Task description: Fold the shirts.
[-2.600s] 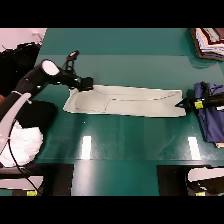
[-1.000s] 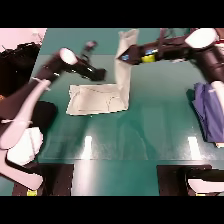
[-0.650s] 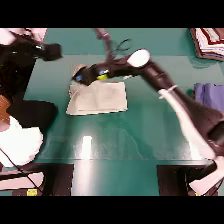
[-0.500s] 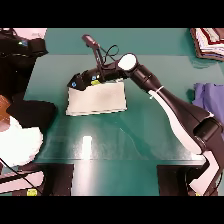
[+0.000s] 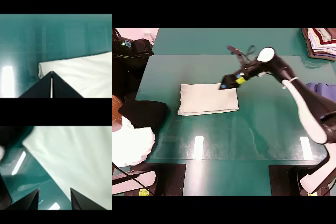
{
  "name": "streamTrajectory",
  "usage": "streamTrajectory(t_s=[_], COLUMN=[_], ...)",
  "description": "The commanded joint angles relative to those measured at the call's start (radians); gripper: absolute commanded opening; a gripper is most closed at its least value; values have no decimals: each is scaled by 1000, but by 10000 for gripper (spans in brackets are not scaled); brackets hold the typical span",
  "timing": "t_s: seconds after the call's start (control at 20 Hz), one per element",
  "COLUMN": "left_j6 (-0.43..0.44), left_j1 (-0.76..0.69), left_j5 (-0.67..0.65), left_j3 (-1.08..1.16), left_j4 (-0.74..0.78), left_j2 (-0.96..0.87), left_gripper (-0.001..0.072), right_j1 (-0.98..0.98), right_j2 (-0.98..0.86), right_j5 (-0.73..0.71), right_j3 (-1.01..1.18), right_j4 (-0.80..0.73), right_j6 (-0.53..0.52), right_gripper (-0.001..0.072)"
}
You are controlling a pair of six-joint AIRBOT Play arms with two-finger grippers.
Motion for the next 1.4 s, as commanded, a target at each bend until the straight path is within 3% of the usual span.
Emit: streamTrajectory(t_s=[0.0, 0.05, 0.15, 0.45, 0.55, 0.7, 0.75, 0.8, 0.85, 0.9, 1.15, 1.35], left_j6=[0, 0, 0, 0, 0, 1, 4, 27, 29, 29, 23, -3], left_j1=[2, 2, 2, 2, 2, 2, 2, 2, -7, -25, -188, -293], left_j5=[2, 7, 8, 16, 16, 15, 15, 15, 16, 17, 31, 42], left_j3=[0, 0, 0, -2, -2, -2, -2, -2, -2, -2, -2, -2], left_j4=[-5, -10, -18, -21, -23, -62, -96, -130, -141, -137, -93, -94], left_j2=[0, -2, -5, -5, -5, -5, -5, -5, -5, -4, -4, -4], left_gripper=[26, 27, 26, 26, 27, 26, 26, 26, 25, 25, 25, 25], right_j1=[-134, -156, -171, -86, -38, 23, 36, 45, 45, 40, -87, -333], right_j2=[124, 153, 172, 40, -30, -113, -133, -146, -151, -151, -53, 138], right_j5=[-162, -233, -324, -328, -305, -298, -297, -295, -292, -287, -167, -60], right_j3=[-285, -365, -463, -422, -342, -222, -184, -152, -130, -113, -52, -52], right_j4=[-45, -21, 42, 184, 215, 229, 228, 228, 227, 224, -5, -245], right_j6=[92, 91, 90, 37, 37, 37, 37, 37, 37, 37, 69, 87], right_gripper=[428, 434, 643, 646, 565, 543, 410, 210, 61, 19, 18, 18])
